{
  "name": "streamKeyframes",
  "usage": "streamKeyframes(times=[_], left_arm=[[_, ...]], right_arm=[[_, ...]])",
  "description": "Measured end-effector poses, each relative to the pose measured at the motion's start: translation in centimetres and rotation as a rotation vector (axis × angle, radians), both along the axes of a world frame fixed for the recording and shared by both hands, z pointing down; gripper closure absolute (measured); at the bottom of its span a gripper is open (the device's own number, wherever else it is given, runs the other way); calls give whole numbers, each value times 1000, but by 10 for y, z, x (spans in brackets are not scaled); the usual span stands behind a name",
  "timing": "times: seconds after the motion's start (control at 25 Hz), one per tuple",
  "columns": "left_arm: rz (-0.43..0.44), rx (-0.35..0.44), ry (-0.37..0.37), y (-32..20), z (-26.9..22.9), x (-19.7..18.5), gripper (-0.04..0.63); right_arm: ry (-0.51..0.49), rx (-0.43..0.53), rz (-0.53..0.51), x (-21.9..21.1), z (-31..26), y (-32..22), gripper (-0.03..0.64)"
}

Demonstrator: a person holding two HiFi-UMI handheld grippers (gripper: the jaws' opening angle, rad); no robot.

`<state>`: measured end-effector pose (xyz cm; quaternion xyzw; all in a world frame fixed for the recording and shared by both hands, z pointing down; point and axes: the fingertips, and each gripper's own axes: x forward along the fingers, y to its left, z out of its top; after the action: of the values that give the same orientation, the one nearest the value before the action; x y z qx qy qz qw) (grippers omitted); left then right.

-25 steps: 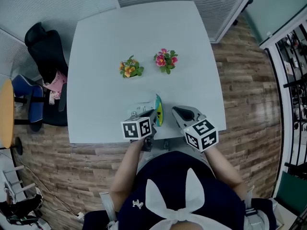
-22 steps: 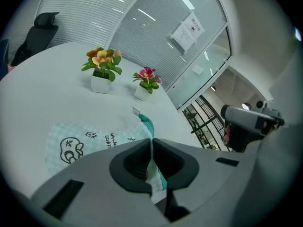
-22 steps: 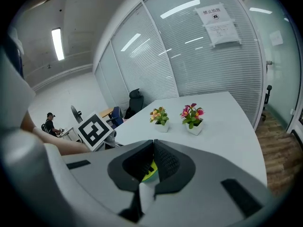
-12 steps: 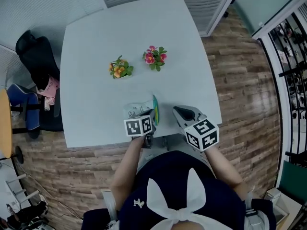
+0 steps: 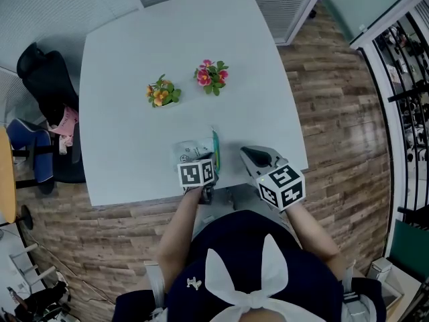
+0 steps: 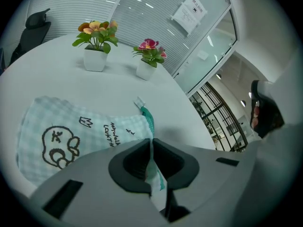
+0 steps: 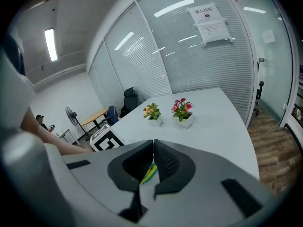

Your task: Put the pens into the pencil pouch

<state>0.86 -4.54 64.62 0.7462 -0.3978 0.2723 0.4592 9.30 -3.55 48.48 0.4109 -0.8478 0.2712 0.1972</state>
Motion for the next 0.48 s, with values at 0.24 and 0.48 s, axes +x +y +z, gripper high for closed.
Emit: streamKeyframes(times=[0.24,0.48], left_arm=[[45,-44,1,3,9,5,552],[107,-72,43,6,6,15,425]], right_arm=[[-4,-6,3,-1,3,-1,609],[-10,-1,6,-3,3,-3,609]])
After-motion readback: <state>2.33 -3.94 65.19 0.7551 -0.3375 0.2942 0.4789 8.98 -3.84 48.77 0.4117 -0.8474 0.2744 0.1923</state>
